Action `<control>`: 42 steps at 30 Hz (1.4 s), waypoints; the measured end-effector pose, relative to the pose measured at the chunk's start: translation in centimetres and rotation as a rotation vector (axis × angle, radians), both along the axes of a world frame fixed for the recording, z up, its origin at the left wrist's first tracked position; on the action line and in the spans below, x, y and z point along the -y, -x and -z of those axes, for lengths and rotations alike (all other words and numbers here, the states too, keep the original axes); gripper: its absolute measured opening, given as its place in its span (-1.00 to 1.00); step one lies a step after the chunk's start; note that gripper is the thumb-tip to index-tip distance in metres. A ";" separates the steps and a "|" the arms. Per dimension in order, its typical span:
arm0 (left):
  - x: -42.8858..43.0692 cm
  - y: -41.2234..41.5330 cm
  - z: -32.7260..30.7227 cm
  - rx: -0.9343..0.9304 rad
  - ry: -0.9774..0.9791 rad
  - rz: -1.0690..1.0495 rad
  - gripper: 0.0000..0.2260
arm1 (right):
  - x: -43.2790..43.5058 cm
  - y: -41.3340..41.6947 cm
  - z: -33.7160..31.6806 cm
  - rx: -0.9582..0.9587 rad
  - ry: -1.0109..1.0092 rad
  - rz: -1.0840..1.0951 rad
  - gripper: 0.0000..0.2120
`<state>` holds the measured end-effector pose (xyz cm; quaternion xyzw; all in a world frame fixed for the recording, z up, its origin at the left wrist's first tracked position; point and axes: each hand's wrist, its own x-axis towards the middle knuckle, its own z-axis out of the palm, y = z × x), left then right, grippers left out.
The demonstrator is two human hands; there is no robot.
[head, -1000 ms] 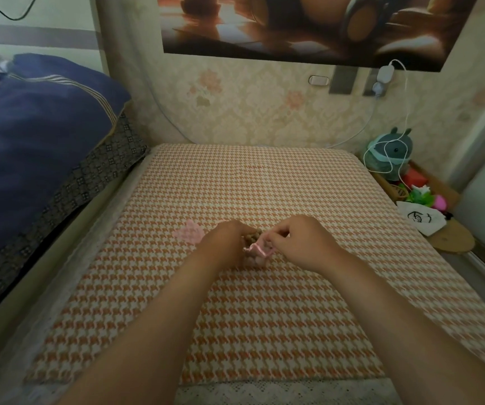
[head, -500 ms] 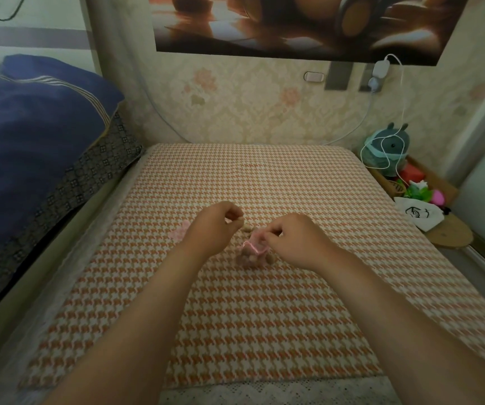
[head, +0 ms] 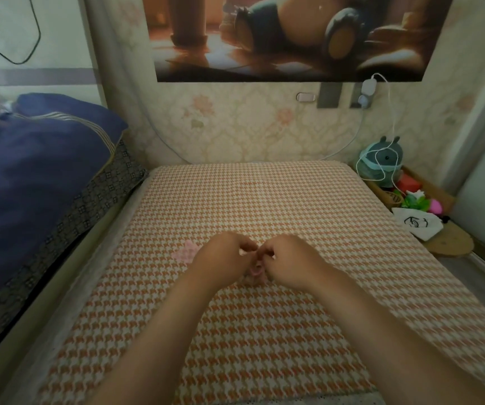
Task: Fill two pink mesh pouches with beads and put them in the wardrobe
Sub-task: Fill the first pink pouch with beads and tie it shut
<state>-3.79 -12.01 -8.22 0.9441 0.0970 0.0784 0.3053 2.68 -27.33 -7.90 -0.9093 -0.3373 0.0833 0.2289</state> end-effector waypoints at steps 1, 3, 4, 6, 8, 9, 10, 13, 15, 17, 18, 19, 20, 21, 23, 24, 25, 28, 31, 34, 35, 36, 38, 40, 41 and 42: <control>0.2 0.0 -0.2 -0.011 -0.015 0.003 -0.82 | 0.0 0.0 -0.1 0.010 0.005 -0.003 -0.75; 0.5 0.1 -0.6 -0.037 -0.049 -0.012 -0.81 | 0.0 -0.1 -0.2 0.017 0.006 -0.003 -0.76; 0.6 0.2 -0.8 -0.054 -0.071 -0.030 -0.82 | 0.1 0.0 -0.2 0.019 0.003 -0.003 -0.76; 0.6 0.1 -0.8 -0.077 -0.098 -0.050 -0.82 | 0.1 0.1 -0.3 0.011 -0.038 0.007 -0.76; 0.4 0.1 -0.7 -0.079 -0.076 -0.063 -0.84 | 0.2 0.0 -0.4 0.026 -0.105 0.046 -0.79; 0.3 0.1 -0.6 -0.071 -0.052 -0.069 -0.84 | 0.2 -0.1 -0.3 0.054 -0.124 0.080 -0.82; 0.1 0.2 -0.6 -0.058 -0.027 -0.074 -0.83 | 0.3 -0.3 -0.3 0.078 -0.131 0.114 -0.84; -0.5 0.3 -0.6 -0.037 0.023 -0.047 -0.79 | 0.7 -0.8 0.4 0.054 -0.037 0.124 -0.87; -0.6 0.4 -0.5 -0.033 0.032 -0.023 -0.79 | 0.7 -0.8 1.2 0.036 0.103 0.071 -0.93; -0.7 0.4 -0.5 -0.027 0.036 -0.012 -0.78 | 0.6 -0.8 2.1 0.057 0.196 0.052 -0.92; -0.7 0.4 -0.5 -0.024 0.043 -0.007 -0.78 | 0.5 -0.9 2.6 0.065 0.220 0.059 -0.89; -0.7 0.4 -0.6 -0.021 0.049 -0.002 -0.79 | 0.4 -0.9 2.8 0.071 0.237 0.067 -0.88; -0.8 0.5 -0.6 -0.020 0.049 0.003 -0.79 | 0.3 -1.0 2.9 0.078 0.249 0.073 -0.87; -0.8 0.5 -0.7 -0.018 0.043 0.008 -0.80 | 0.2 -1.1 3.0 0.084 0.255 0.077 -0.87; -0.8 0.6 -0.7 -0.013 0.042 0.011 -0.81 | 0.0 -1.2 3.2 0.095 0.249 0.080 -0.87; -0.8 0.7 -0.7 -0.008 0.046 0.012 -0.82 | -0.1 -1.2 3.3 0.104 0.243 0.083 -0.87; -0.8 0.6 -0.6 -0.004 0.050 0.013 -0.82 | -0.2 -1.3 3.4 0.113 0.242 0.084 -0.87; -0.9 0.6 -0.4 -0.011 0.068 0.019 -0.78 | -0.2 -1.3 3.4 0.123 0.245 0.083 -0.88; -1.0 0.5 -0.2 -0.024 0.081 0.018 -0.72 | 0.0 -1.4 2.5 0.146 0.136 0.112 -0.89; -1.2 0.4 -0.2 -0.039 0.092 0.017 -0.71 | 0.2 -1.3 1.1 0.196 -0.077 0.157 -0.82; -1.2 0.3 -0.2 -0.043 0.094 0.020 -0.70 | 0.2 -1.1 0.6 0.209 -0.157 0.157 -0.83; -1.2 0.3 -0.2 -0.046 0.097 0.023 -0.69 | 0.0 -0.8 0.2 0.207 -0.233 0.142 -0.85; -1.3 0.4 -0.2 -0.050 0.106 0.024 -0.69 | -0.3 -0.1 -0.4 0.160 -0.336 0.080 -0.89; -1.3 0.4 -0.3 -0.041 0.117 0.041 -0.75 | -0.5 0.6 -0.5 0.127 -0.326 0.025 -0.92; -1.4 0.5 -0.3 -0.036 0.129 0.051 -0.77 | -0.6 0.9 -0.4 0.132 -0.291 0.008 -0.93; -1.4 0.7 -0.3 -0.032 0.142 0.059 -0.77 | -0.6 1.0 -0.3 0.143 -0.250 -0.003 -0.92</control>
